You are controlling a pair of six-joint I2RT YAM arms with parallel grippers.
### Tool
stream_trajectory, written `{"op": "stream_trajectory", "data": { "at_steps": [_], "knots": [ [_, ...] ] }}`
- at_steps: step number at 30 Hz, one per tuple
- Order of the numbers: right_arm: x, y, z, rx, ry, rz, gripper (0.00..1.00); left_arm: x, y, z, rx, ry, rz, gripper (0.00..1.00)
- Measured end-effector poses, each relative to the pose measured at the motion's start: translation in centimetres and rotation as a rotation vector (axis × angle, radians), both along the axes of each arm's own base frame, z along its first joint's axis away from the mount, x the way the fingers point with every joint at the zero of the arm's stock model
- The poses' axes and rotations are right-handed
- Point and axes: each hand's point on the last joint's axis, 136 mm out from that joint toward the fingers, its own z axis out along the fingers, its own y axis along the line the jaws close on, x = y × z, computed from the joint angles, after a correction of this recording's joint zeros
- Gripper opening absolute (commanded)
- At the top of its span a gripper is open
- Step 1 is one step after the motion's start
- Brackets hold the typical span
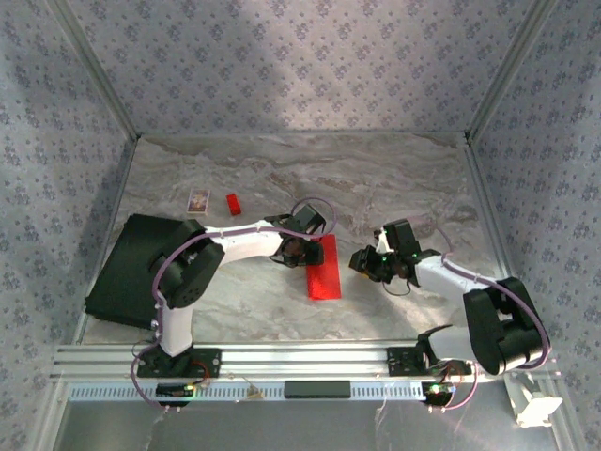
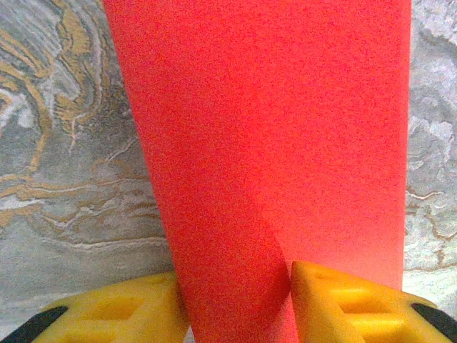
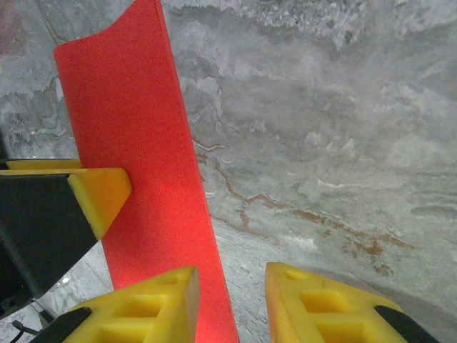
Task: Fold a paper plane with a square sheet of paper (pick it up from the middle)
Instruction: Hold the square sheet of paper at the center of the table.
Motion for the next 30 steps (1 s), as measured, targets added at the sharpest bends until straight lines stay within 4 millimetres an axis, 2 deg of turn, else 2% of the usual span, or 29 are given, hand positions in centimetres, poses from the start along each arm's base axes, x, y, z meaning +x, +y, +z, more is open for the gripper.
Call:
{"op": "stream_trajectory", "data": {
  "at_steps": [30],
  "knots": [
    [-0.09,0.6,-0.19,0.004,0.012,0.054,0.28,-0.08,-0.07,-0.32,0.038,0.0,-0.029,0.43]
  ]
}}
